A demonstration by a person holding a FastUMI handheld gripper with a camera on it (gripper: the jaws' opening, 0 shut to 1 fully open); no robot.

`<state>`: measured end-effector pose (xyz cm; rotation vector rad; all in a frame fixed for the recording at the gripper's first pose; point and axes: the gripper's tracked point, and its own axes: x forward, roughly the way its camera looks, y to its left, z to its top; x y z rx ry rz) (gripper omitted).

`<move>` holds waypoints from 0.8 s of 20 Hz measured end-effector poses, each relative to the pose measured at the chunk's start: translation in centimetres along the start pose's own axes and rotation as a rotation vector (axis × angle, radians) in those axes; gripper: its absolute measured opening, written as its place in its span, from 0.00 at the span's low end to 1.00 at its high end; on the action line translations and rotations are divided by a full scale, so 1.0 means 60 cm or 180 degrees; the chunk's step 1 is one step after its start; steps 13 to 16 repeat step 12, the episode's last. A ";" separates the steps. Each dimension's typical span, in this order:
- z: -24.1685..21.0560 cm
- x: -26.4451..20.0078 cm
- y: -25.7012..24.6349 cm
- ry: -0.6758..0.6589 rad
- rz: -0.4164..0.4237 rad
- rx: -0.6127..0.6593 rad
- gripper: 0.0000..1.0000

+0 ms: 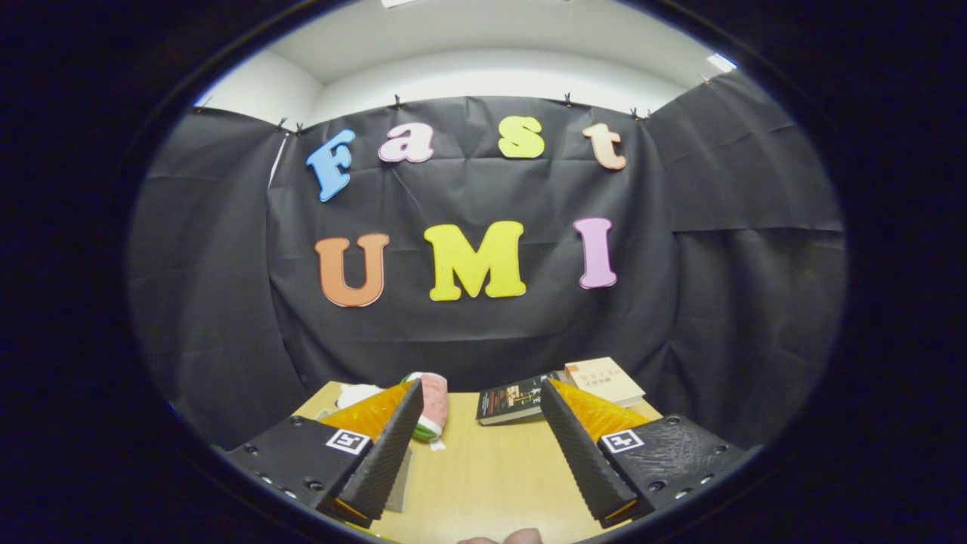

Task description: Open the storage box then place both shoes into the box .Put the left shoe in first, then the right shoe, with the right side of both shoes facing outward in a uniform manner.

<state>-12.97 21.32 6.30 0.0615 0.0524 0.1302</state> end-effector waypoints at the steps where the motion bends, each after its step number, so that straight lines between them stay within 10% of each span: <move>1: 0.004 0.001 -0.006 -0.0007 -0.0021 0.0002 0.95; 16: 0.024 0.010 -0.012 -0.0063 -0.0048 0.0022 0.95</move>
